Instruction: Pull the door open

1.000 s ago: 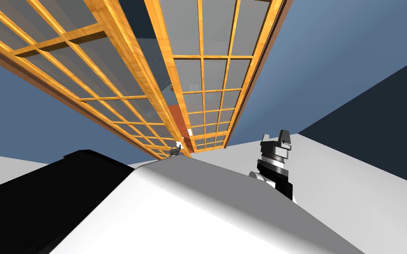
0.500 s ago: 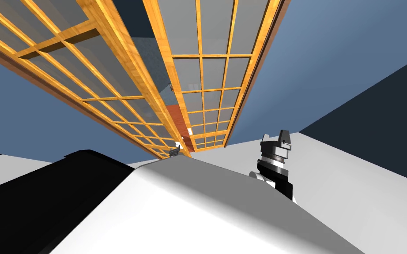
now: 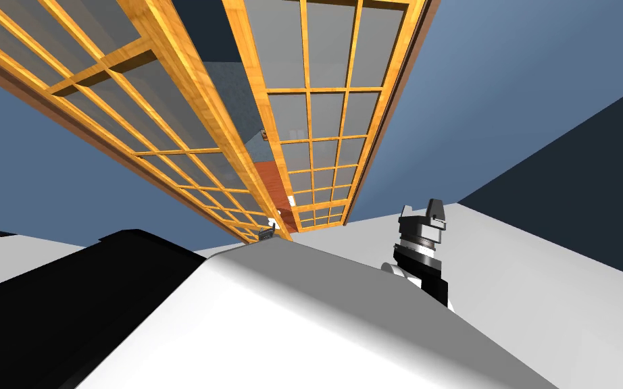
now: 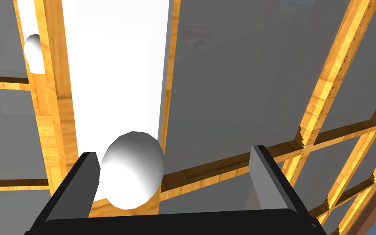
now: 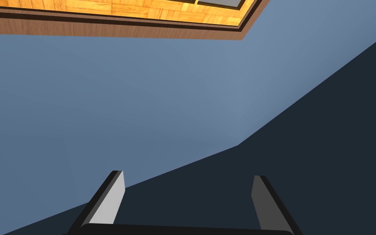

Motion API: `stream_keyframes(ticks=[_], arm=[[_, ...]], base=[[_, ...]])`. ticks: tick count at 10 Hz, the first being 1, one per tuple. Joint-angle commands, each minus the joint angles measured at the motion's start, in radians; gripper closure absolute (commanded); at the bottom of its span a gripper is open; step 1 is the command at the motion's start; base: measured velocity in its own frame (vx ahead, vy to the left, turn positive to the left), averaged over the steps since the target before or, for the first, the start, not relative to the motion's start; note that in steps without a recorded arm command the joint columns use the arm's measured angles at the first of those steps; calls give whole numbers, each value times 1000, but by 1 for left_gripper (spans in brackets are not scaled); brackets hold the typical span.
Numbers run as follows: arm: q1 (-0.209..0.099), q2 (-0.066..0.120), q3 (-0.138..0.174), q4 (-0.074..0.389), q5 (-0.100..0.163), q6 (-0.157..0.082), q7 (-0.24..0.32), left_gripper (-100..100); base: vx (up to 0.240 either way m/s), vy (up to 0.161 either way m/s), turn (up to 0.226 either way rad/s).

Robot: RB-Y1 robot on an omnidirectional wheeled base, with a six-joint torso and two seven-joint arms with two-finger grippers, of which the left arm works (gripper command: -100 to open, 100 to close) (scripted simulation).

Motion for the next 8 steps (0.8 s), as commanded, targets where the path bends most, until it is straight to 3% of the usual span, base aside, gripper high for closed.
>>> stream_keyframes(ticks=[1,4,5,8], arm=[[18,22,26,-14,11,32,2,100],[18,22,26,-14,11,32,2,100],[-8,-2,3,-4,3,5,23,100],[-12,4,1,-1,7,4,88,100]], base=[[-8,-1,9],[1,-4,-5],[-23,-21,-96],[-29,0,-55]])
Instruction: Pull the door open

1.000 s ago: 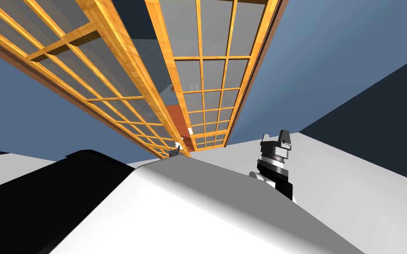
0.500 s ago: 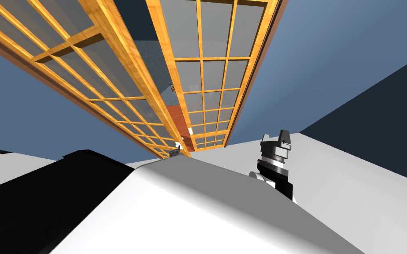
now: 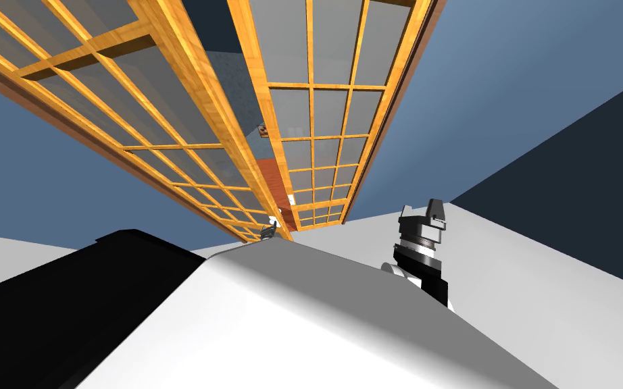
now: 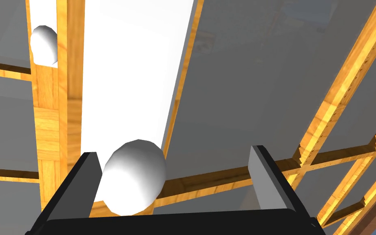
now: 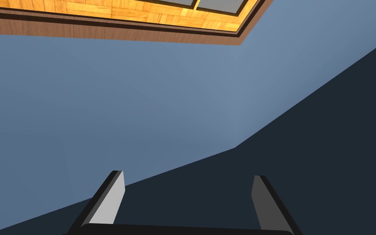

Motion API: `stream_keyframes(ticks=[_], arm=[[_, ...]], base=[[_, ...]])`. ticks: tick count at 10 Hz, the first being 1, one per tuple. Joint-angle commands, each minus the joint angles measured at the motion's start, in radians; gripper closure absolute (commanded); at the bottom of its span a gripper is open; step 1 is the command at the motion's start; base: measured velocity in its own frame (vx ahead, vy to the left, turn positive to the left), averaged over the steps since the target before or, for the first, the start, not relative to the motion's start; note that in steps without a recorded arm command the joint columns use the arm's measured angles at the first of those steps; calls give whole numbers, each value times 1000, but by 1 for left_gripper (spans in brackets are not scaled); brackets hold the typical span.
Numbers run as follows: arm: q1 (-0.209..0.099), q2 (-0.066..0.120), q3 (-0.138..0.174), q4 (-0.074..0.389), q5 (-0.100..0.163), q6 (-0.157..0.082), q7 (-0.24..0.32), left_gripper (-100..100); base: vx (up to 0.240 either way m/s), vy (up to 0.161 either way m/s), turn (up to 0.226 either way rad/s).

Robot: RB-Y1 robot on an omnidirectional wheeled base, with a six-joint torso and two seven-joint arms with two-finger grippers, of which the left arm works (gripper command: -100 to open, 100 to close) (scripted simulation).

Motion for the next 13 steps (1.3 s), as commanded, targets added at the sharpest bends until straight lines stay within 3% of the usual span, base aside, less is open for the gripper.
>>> stream_keyframes(ticks=[1,13], arm=[[9,11,10,5,7,12,42,100],[-13,33,1,23,27,8,336,100]], base=[[-36,16,-50],[-37,17,-58]])
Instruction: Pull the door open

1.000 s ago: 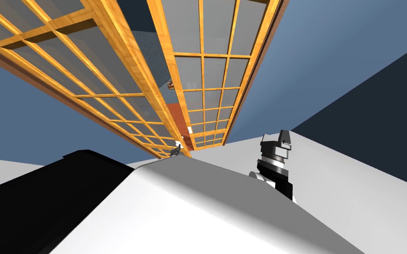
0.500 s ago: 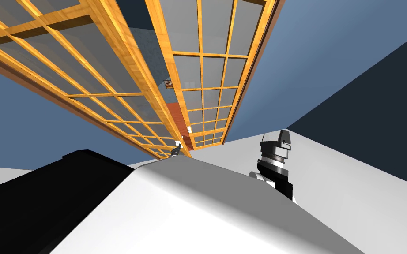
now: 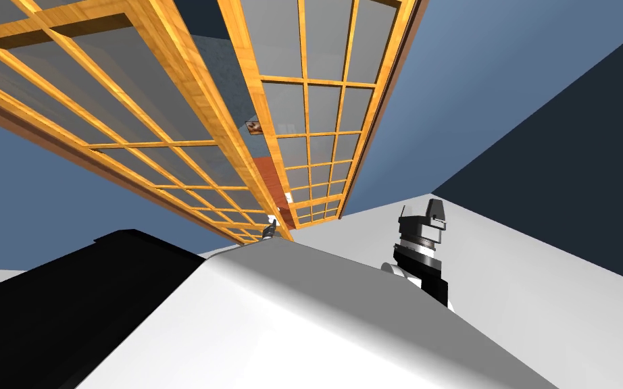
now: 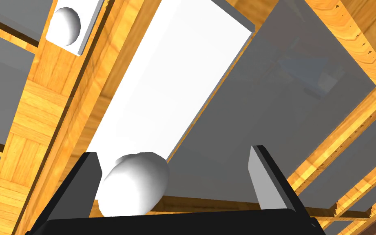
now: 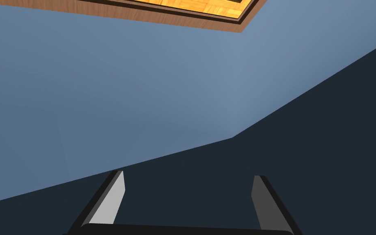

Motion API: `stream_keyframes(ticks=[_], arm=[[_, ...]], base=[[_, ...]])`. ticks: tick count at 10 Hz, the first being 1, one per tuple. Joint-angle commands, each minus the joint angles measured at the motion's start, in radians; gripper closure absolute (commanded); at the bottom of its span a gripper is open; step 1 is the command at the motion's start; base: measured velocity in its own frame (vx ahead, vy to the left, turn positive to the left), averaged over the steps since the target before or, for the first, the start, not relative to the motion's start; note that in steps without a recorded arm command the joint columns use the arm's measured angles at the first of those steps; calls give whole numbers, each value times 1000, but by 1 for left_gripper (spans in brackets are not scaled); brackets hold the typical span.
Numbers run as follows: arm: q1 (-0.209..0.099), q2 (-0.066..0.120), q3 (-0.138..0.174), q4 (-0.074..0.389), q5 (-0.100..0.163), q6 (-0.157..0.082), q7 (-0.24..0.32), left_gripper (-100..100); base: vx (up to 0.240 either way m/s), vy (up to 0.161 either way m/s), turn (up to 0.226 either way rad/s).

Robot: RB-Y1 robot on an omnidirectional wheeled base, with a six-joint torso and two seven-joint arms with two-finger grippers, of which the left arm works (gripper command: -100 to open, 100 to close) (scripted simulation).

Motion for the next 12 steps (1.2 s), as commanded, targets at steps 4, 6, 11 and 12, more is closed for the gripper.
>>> stream_keyframes(ticks=[4,6,11,12], arm=[[-9,33,19,34,19,-17,111,100],[-12,36,18,36,21,-18,148,100],[-18,41,15,41,27,-19,228,100],[-22,43,14,44,30,-19,268,100]], base=[[-36,11,-50],[-53,20,-57],[-30,12,-42],[-7,13,-63]])
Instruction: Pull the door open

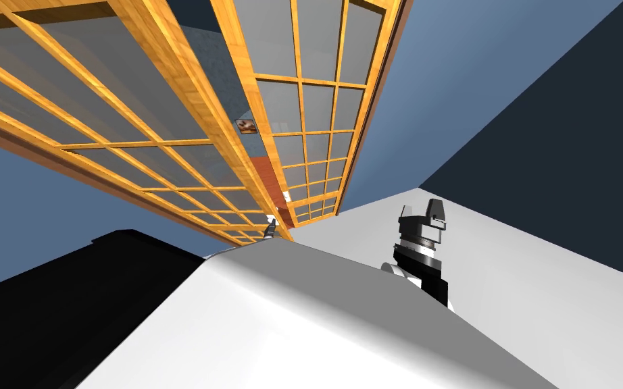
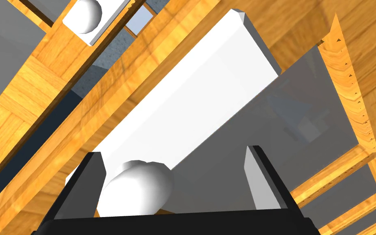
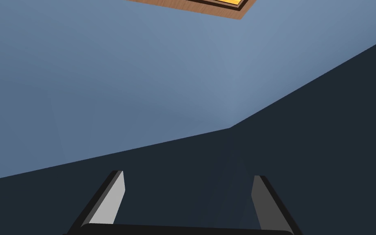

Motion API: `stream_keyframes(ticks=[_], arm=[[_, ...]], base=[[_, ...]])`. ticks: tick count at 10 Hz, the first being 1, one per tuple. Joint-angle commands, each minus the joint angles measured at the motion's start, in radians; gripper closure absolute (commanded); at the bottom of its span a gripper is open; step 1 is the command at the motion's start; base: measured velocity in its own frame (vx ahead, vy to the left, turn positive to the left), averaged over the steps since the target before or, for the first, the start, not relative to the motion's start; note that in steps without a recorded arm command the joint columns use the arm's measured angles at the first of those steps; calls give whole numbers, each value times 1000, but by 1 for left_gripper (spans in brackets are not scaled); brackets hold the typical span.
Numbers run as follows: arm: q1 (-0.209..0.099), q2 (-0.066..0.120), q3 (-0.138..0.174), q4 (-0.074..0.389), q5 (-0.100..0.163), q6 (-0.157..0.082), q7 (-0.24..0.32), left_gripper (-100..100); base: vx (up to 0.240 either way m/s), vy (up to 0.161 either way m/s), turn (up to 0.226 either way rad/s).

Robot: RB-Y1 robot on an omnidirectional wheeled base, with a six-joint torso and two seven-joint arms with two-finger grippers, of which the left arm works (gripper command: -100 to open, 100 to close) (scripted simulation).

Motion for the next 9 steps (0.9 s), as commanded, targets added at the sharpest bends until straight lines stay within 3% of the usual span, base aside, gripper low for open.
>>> stream_keyframes(ticks=[1,2,5,9], arm=[[-8,37,27,22,16,-10,28,100],[-8,37,27,22,16,-10,28,100],[-14,42,24,28,22,-11,109,100],[-14,42,24,28,22,-11,109,100]], base=[[-11,14,-19],[-16,-9,-17],[-54,22,-85],[1,-5,15]])
